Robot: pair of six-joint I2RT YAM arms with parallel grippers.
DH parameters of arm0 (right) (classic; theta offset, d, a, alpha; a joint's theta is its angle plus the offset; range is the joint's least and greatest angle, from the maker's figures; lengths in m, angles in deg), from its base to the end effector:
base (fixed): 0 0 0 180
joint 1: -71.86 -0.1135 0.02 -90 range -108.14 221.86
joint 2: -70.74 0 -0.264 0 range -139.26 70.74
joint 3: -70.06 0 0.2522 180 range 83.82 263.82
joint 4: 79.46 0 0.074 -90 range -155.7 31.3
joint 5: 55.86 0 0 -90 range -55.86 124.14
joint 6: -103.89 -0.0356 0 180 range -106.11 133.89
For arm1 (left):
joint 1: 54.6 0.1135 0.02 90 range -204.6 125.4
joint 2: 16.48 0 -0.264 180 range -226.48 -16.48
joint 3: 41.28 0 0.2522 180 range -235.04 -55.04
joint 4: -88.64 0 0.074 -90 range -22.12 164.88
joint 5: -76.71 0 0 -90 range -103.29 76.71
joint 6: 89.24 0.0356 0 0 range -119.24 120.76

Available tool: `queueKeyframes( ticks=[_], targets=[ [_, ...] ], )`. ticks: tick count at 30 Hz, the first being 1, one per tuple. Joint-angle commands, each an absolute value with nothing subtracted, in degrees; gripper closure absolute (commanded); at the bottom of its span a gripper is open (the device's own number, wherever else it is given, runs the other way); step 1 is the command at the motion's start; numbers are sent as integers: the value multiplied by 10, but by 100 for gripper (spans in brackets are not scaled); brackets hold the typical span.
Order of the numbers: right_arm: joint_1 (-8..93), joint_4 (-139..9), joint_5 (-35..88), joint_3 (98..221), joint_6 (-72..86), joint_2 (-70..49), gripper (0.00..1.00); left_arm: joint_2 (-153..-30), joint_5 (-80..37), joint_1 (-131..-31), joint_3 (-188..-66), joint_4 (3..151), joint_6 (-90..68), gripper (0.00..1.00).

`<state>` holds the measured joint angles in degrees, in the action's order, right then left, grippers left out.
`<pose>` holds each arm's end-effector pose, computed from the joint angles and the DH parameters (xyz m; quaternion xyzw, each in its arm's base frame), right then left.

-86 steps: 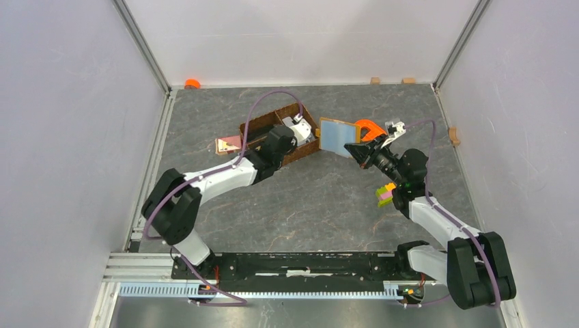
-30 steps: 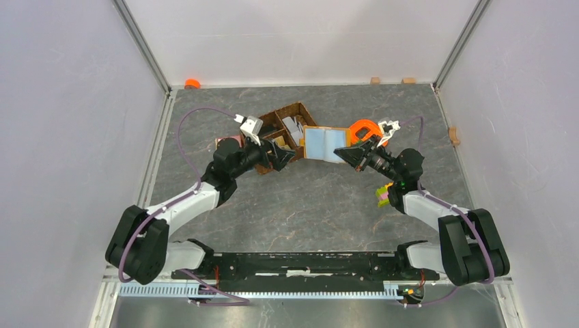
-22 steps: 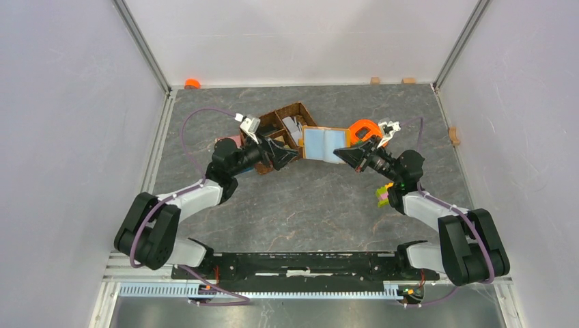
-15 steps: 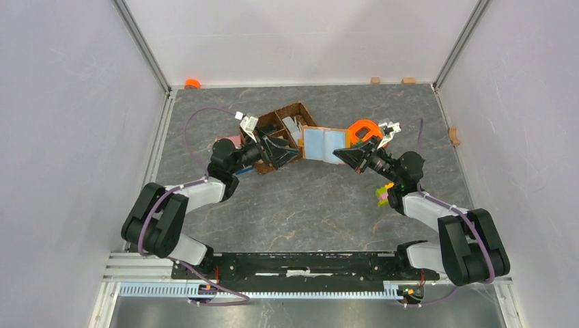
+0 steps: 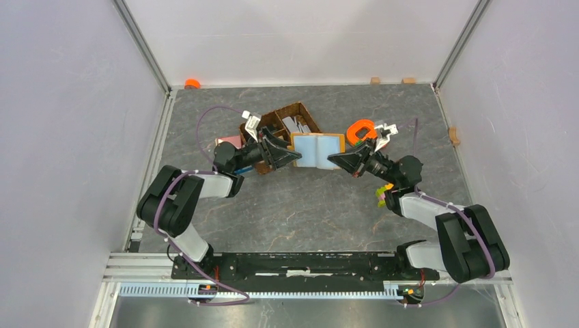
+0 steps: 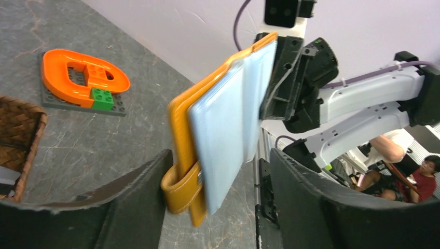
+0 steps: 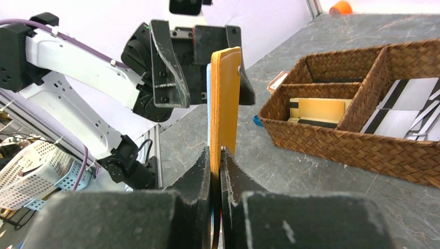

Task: Take the credit cards out of the card holder
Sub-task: Close the card holder at the center of the board.

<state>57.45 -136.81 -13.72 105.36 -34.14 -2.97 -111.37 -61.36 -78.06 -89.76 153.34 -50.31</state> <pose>0.2222 0.0843 0.2420 -0.1624 0.6039 0.5871 0.5140 0.2731 -0.1474 0.2246 0.1929 0.5983 -0.6381 0.4447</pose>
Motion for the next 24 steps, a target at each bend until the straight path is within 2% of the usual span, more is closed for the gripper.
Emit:
queueKeyframes(
  ticks=[1,3,6,7,10,16,24],
  targets=[
    [558,-1372,-144,1083,-324,-49,100,-1109,-647,-780,-920,1602,-535,31],
    [552,-1351,-135,1091,-310,-55,100,-1111,-648,-780,-921,1603,-534,43],
    [537,-1251,-96,1114,-240,-53,100,-1113,-645,-780,-923,1597,-530,74],
    [529,-1201,-69,1123,-207,-49,100,-1113,-642,-782,-925,1584,-524,81],
    [499,-1107,-15,1152,-145,-45,100,-1101,-620,-793,-937,1498,-467,95],
    [457,-1099,-18,1178,-131,-69,100,-1047,-535,-832,-953,1289,-323,98],
    [433,-1169,-94,1188,-172,-99,100,-1065,-534,-838,-965,1295,-331,98]
  ],
)
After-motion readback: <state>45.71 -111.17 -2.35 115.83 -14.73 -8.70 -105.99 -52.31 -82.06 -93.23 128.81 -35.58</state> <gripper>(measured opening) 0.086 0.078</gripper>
